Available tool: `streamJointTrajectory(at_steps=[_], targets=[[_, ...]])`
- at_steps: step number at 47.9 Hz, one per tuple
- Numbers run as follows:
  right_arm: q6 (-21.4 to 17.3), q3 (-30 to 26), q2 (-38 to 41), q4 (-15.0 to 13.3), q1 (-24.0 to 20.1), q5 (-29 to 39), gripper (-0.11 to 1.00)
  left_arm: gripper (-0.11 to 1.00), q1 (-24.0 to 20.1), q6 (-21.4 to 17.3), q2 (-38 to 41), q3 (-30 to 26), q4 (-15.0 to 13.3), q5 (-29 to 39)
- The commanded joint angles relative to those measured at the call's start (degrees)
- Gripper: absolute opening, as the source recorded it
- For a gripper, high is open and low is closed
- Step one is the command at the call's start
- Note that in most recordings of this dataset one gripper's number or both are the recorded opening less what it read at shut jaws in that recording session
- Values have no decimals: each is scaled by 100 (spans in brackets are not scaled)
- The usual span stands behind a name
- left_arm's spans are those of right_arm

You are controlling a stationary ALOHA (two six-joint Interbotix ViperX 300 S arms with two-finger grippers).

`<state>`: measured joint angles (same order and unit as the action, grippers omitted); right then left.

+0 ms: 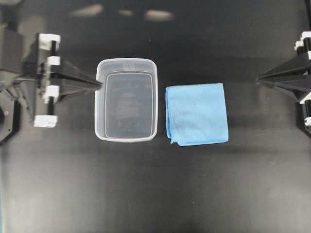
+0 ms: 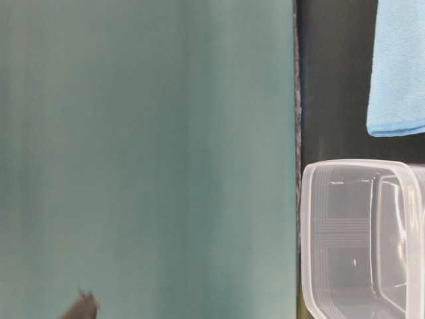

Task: Place the blue towel into the container with the left arm.
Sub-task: 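Raise the left gripper and move it over the clear container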

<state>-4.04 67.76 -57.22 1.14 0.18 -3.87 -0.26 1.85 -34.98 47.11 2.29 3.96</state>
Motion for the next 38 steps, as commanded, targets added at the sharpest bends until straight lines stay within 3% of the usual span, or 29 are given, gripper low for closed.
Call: streamJointTrajectory(at_steps=[1,8,17,23,28,34,38], targets=[[26,-62,-79,9,18,352,0,1,-9,-9,369,-519,26,264],[26,62,-378,18,88,817,8,1,0,44,993,-1081,18,694],[44,141,-826,-9,132,1195,41,2,-44,35,1837,-1925,26,1433],[35,202,-1134,-9,176,1327,64,11,-79,26,2364,-2505,18,2188],[35,229,-1301,-9,229,1433,73,33,-105,18,2830,-2988,26,2769],[35,246,-1389,-9,264,1714,73,69,-141,-26,3375,-3542,26,3103],[18,272,-1406,-9,264,1907,73,86,-193,-35,3867,-3981,18,3243]])
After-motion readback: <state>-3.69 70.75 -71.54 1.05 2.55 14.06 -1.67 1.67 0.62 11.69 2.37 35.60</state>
